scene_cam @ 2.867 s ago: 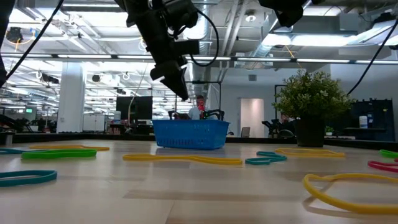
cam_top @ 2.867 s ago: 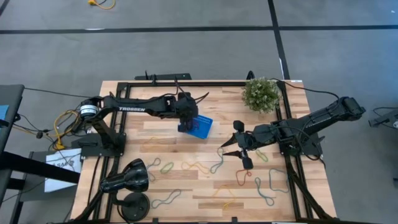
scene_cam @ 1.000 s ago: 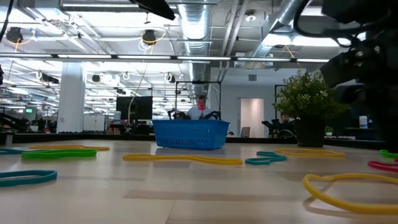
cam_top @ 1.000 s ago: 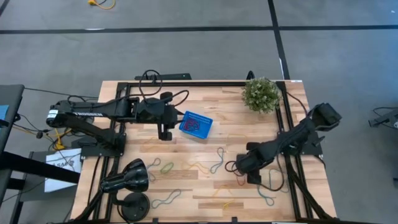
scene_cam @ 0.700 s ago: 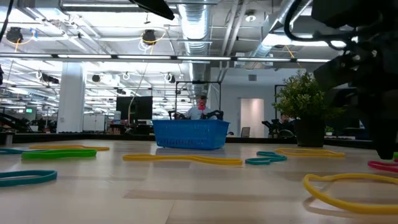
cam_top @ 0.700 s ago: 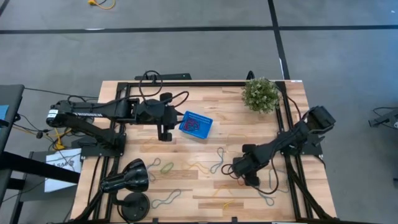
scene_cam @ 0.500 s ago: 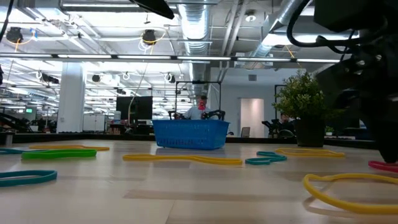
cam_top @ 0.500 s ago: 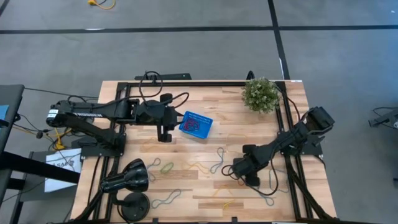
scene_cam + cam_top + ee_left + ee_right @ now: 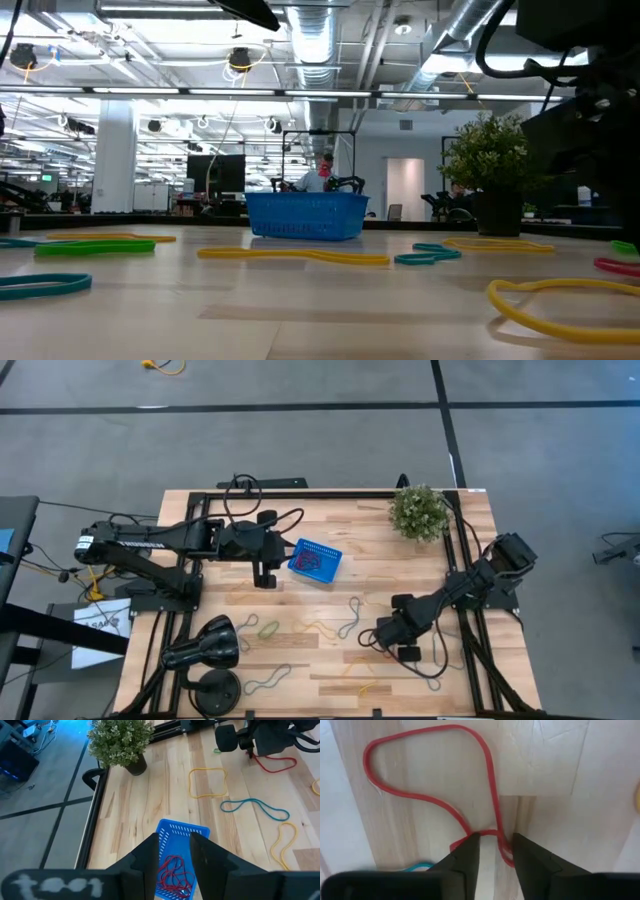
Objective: Pick and place items into bin
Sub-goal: Put the red rubber band into the blue bin
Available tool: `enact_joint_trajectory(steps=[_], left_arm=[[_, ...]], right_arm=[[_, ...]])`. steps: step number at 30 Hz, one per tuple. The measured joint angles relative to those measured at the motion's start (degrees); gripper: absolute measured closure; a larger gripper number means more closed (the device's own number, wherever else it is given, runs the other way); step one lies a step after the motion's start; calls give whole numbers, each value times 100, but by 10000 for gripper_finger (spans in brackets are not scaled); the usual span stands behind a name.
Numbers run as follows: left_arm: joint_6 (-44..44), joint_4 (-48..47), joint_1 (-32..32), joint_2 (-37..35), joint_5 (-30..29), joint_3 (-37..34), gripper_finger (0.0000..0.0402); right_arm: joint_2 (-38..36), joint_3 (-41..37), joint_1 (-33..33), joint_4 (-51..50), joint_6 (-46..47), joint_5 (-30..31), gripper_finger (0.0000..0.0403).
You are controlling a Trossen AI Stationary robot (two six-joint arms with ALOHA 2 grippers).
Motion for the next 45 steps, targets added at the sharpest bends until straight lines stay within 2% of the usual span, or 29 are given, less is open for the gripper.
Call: enact_joint_trajectory(steps=[9, 15, 23, 28, 33, 38, 42, 45], left_arm=[[-276, -102, 0, 0, 28, 0, 301], [-488, -131, 0, 0, 28, 0, 301], [-755, -120, 0, 0, 20, 0, 301], [-756, -102, 0, 0, 17, 0, 301], [-811, -67, 0, 0, -29, 0, 301], [-1246, 14, 0, 0, -682, 0, 301], [-1289, 113, 0, 0, -1609, 0, 301], [-1290, 152, 4, 0, -1993, 0, 301]], right_arm=[[-193, -41, -241, 184, -819, -30, 395], [-430, -55, -361, 623, -1075, 264, 396], [-1415, -52, -406, 1263, -1843, 541, 401], [-2217, -45, -531, 1687, -2720, 1369, 401], [-2834, -42, -876, 2628, -3989, 2644, 402], [-2902, -39, -1483, 4074, -4463, 2795, 402], [-2490, -28, -2014, 5030, -4521, 2643, 402], [-1976, -31, -2375, 5591, -4557, 2598, 402]])
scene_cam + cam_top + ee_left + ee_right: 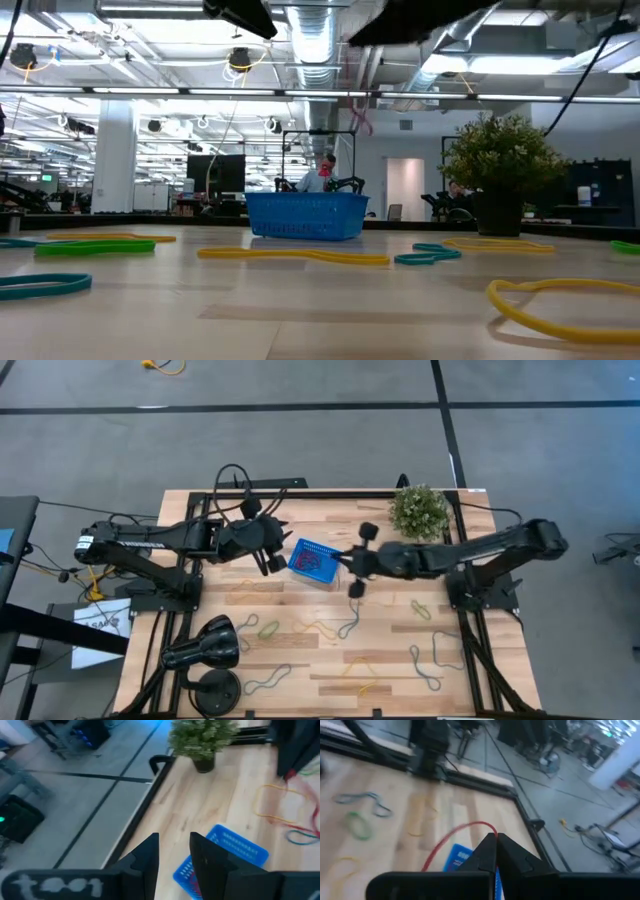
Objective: Pick and place items into bin
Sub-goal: Put the red rubber band into the blue bin
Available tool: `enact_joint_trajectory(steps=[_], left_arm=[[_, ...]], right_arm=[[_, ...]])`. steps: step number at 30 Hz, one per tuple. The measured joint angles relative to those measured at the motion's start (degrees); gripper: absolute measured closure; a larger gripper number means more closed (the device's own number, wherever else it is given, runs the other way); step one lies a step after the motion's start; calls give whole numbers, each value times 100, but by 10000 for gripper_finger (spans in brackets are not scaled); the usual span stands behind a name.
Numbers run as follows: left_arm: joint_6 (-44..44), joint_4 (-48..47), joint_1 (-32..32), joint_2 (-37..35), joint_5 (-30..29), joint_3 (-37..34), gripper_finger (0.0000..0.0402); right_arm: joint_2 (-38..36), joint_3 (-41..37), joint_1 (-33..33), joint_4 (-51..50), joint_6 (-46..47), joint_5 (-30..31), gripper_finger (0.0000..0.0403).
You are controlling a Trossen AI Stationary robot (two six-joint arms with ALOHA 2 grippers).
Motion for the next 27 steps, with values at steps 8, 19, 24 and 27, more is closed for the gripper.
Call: enact_joint_trajectory(steps=[8, 19, 24, 27], left_arm=[[72, -31, -2, 0, 78, 0, 301], [90, -279, -2, 0, 76, 0, 301], [89, -281, -4, 0, 76, 0, 301], [87, -281, -2, 0, 76, 0, 301]], right_arm=[[1319, -2, -674, 1824, -457, -72, 403], [2296, -1, -944, 2462, -475, -87, 403], [2326, 176, -942, 2524, -699, -89, 403], [2326, 286, -947, 2519, -708, -126, 403]])
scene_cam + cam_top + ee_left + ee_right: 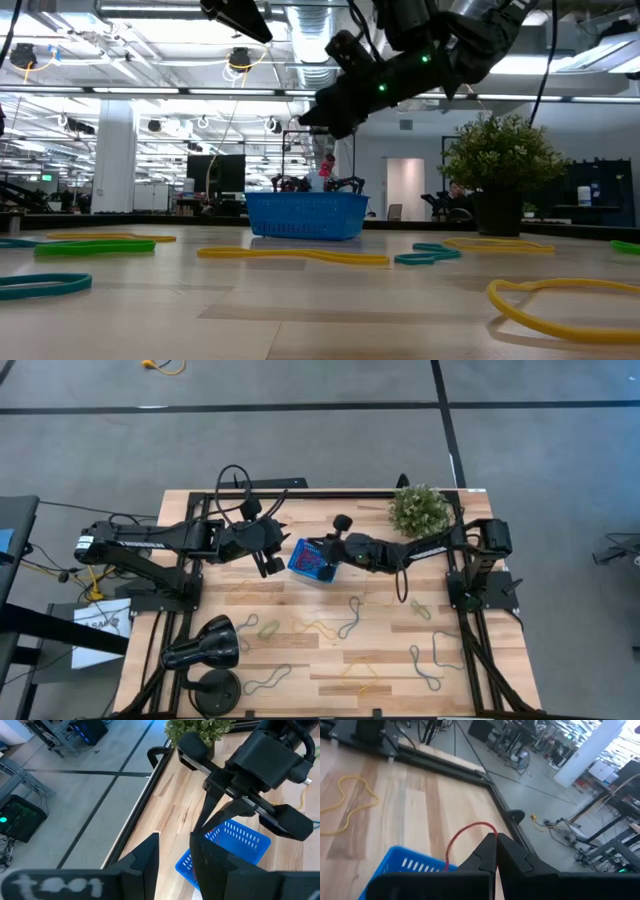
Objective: Pick and place items into bin
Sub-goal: Put the red rubber band into the blue bin
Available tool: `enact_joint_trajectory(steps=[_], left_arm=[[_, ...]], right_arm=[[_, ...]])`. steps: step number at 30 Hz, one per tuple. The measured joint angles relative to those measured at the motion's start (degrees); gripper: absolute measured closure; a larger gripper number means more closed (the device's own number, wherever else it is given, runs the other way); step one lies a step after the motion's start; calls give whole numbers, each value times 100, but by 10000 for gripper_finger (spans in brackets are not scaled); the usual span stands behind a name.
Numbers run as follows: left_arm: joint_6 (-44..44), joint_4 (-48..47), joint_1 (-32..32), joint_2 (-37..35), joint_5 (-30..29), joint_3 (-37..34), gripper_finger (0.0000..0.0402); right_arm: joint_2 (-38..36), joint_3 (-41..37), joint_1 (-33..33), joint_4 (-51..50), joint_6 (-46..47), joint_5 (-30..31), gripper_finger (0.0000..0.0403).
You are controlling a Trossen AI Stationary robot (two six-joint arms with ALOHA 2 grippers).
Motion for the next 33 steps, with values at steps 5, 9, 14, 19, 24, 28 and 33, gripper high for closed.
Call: enact_joint_trajectory(steps=[5, 9, 14, 19, 24, 28, 33], left_arm=[[-6, 0, -2, 0, 0, 0, 301], [-29, 0, -2, 0, 0, 0, 301], [-30, -35, -2, 0, -2, 0, 301], [-37, -99, -2, 0, -2, 0, 301], [-40, -169, -2, 0, -2, 0, 301], [-39, -173, -2, 0, -4, 0, 301], [-41, -172, -2, 2, -4, 0, 301]], right_arm=[[178, 113, -120, -8, 201, -499, 403], [470, 146, -201, -68, 299, -445, 403], [606, 169, -182, 40, 263, -382, 403], [512, 173, -155, 98, -46, 1, 403], [338, 173, -51, 58, -118, 62, 403], [207, 166, 153, 63, -527, 495, 403], [28, 180, 338, 69, -711, 1093, 403]])
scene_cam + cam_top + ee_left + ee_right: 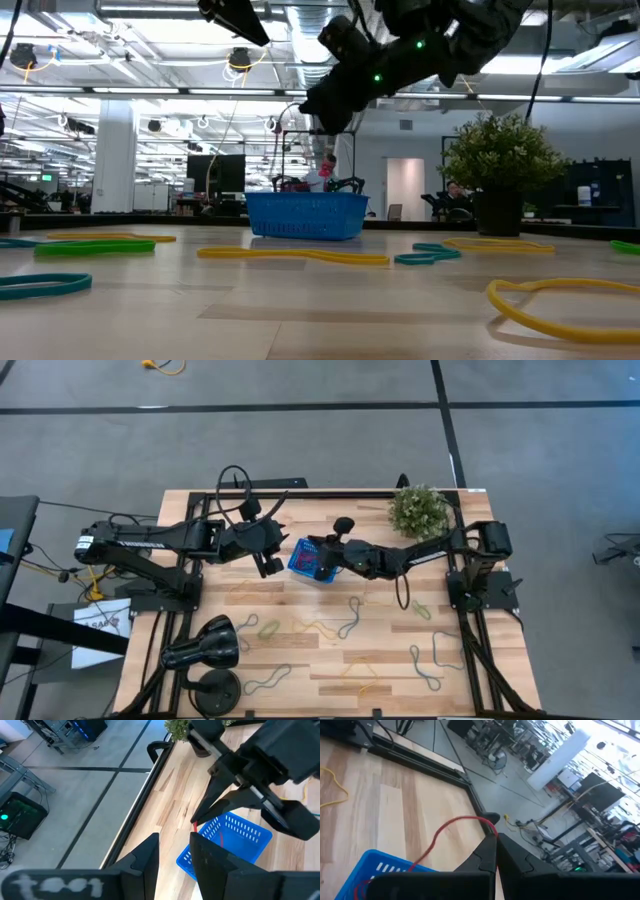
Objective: Pick and place items into bin
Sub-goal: Put the red rubber band into the blue bin
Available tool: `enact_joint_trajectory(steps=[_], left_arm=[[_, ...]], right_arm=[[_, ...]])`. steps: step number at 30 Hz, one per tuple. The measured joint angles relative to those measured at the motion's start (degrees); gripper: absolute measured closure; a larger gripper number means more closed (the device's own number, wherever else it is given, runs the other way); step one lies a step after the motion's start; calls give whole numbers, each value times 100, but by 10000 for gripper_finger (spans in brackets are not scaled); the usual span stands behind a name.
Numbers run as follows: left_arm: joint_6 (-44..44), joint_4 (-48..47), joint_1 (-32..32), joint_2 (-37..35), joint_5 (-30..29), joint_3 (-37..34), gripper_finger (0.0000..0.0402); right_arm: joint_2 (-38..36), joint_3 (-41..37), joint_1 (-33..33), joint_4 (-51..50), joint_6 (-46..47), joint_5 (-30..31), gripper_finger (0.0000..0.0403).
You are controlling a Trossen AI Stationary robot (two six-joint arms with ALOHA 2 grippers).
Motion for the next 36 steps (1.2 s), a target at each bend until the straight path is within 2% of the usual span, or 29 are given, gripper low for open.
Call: enact_joint_trajectory(steps=[6, 16, 36], left_arm=[[-2, -1, 0, 0, 0, 0, 301], [-28, 1, 0, 0, 0, 0, 301], [-28, 3, 0, 0, 2, 0, 301]], right_arm=[[-50, 0, -72, -153, 259, -38, 403], [-50, -4, -418, -500, 1322, -1171, 403], [-50, -4, -387, -893, 1467, -1210, 402]])
